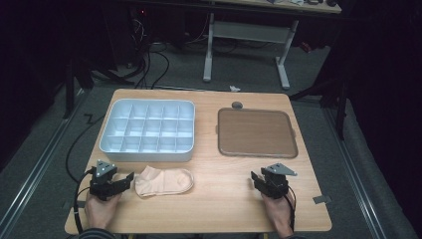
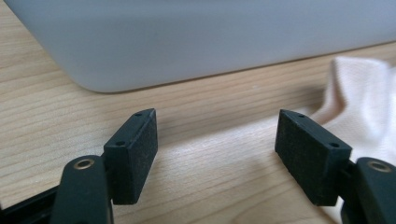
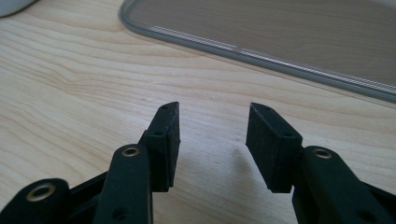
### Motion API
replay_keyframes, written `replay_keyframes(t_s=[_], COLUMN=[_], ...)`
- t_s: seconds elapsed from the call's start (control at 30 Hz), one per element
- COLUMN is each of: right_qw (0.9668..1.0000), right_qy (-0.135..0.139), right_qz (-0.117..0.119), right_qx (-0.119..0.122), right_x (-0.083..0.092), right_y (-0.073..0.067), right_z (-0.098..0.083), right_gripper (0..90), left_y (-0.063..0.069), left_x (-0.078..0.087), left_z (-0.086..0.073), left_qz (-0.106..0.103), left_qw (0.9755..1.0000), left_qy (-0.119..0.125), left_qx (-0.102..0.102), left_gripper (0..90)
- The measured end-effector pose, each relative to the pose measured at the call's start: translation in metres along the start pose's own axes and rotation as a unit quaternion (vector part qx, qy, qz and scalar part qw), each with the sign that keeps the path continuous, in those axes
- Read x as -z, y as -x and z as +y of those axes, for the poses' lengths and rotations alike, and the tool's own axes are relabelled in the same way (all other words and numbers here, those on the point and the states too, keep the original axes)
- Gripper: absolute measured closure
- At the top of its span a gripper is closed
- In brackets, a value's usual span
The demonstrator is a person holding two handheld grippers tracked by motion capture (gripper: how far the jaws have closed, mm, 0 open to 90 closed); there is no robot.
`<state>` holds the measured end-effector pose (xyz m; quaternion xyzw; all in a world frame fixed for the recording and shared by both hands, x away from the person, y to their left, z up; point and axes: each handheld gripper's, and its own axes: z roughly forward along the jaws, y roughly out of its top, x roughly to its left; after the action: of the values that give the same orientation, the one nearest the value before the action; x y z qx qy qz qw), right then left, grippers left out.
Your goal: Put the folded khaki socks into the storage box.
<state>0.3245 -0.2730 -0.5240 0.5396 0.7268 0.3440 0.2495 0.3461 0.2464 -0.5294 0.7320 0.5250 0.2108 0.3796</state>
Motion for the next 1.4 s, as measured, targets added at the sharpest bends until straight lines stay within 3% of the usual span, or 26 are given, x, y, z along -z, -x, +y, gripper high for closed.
replay_keyframes(t_s=[0.03, 0.07, 0.13, 0.4, 0.67, 0.8, 1.2, 1.4], right_qw=[1.0000, 1.0000, 0.9998, 0.9990, 0.9971, 0.9948, 0.9904, 0.9875], right_qy=[0.004, 0.004, 0.007, 0.011, 0.015, 0.008, 0.009, 0.008], right_qz=[0.006, 0.006, 0.017, 0.043, 0.071, 0.095, 0.126, 0.143], right_qx=[0.001, 0.001, 0.000, 0.006, 0.023, 0.034, 0.055, 0.065], right_x=[0.001, 0.001, 0.002, 0.002, 0.000, -0.005, -0.012, -0.015], right_y=[-0.002, -0.002, -0.006, -0.021, -0.041, -0.058, -0.083, -0.096], right_z=[0.001, 0.001, 0.002, 0.004, 0.008, 0.013, 0.019, 0.021], right_gripper=[54.7, 54.7, 54.8, 56.4, 58.4, 59.1, 59.1, 59.1], left_y=[-0.001, -0.001, 0.000, 0.012, 0.025, 0.031, 0.038, 0.040], left_x=[0.004, 0.004, 0.008, 0.015, 0.010, 0.005, -0.002, -0.003], left_z=[0.000, 0.000, 0.000, 0.001, 0.003, 0.001, 0.000, -0.001], left_qz=[-0.018, -0.018, -0.040, -0.069, -0.078, -0.076, -0.070, -0.070], left_qw=[0.9997, 0.9997, 0.9987, 0.9971, 0.9968, 0.9969, 0.9973, 0.9973], left_qy=[0.007, 0.007, 0.013, 0.016, 0.006, -0.007, -0.018, -0.019], left_qx=[0.014, 0.014, 0.027, 0.026, 0.018, 0.017, 0.010, 0.016], left_gripper=[30.5, 30.5, 30.7, 31.1, 31.3, 31.8, 33.1, 33.4])
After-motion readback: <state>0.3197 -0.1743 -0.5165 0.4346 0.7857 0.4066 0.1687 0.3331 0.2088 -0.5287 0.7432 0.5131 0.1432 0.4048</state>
